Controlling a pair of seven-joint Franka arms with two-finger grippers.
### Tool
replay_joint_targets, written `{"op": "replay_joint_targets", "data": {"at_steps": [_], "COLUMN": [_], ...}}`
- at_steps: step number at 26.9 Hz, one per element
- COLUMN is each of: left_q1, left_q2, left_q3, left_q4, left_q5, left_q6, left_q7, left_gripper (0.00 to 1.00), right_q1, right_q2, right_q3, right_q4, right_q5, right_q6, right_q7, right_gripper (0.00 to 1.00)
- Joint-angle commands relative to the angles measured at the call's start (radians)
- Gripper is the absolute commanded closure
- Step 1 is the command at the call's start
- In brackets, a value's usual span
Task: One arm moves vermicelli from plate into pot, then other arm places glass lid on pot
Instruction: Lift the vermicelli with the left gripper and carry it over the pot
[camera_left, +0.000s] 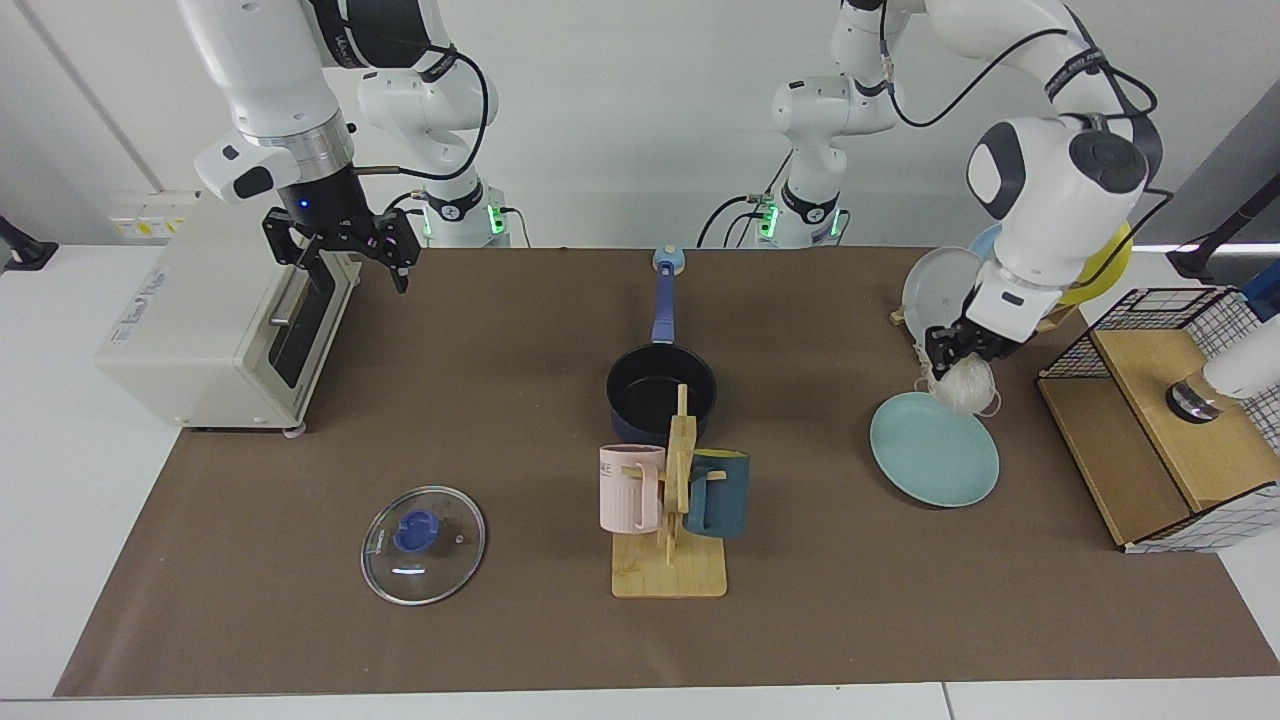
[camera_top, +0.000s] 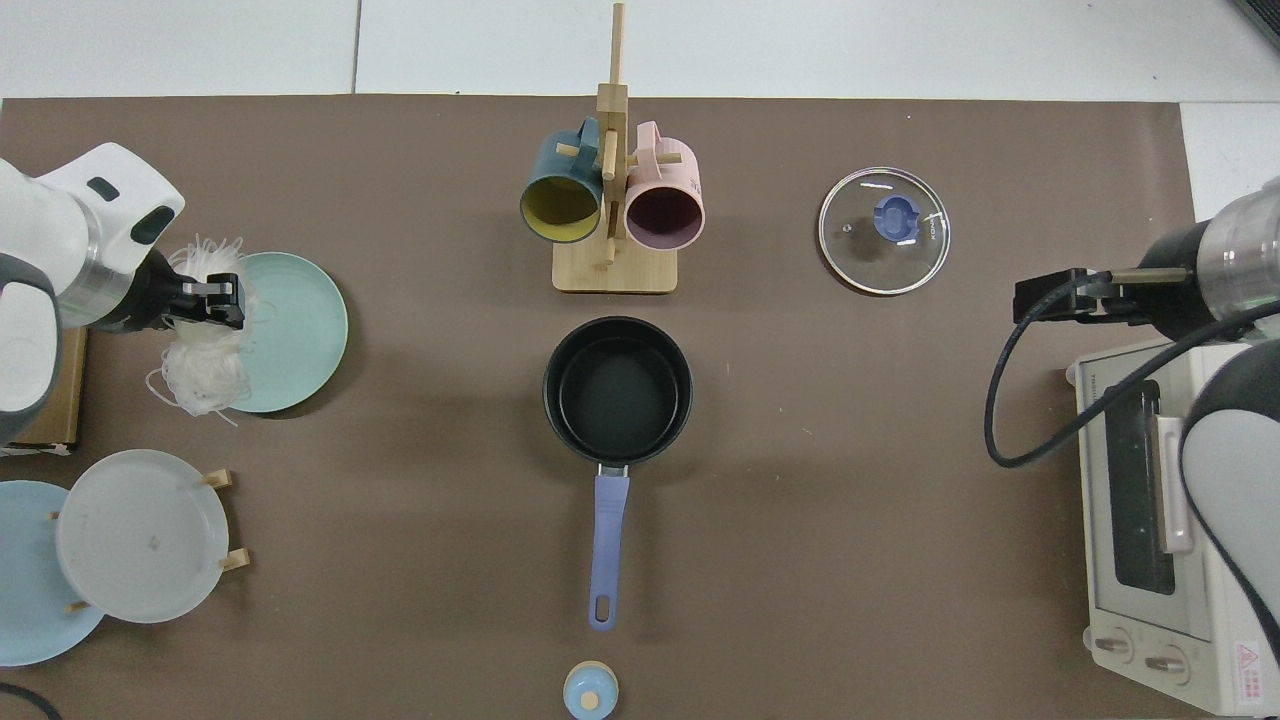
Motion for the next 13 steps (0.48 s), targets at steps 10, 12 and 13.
{"op": "replay_joint_targets", "data": {"at_steps": [10,12,13], "left_q1": [-0.015,-0.017,-0.017], "left_q2": [-0.127,-0.115,-0.106], "left_q3": [-0.269,-0.306,-0.335], "left_q4": [-0.009,-0.029,-0.038], "left_q5": [-0.205,-0.224,-0.227], "left_q6": [-0.07,-0.019,0.019], "left_q7": [-0.239,-0.263,-0.298], "left_gripper": [1.0,1.0,1.0], "right_q1": [-0.012,-0.017,-0.018], "right_q2": [-0.002,-0.002,-0.002], "right_q3": [0.008,0.006,0.006], "right_q4": [-0.001,-0.001,-0.001], "right_q5": [0.033,0.033,0.033], "right_q6": [-0.007,-0.007,-0.01], "right_q7": [-0.034,-0.034,-0.034], "right_gripper": [0.0,0.0,0.0]}}
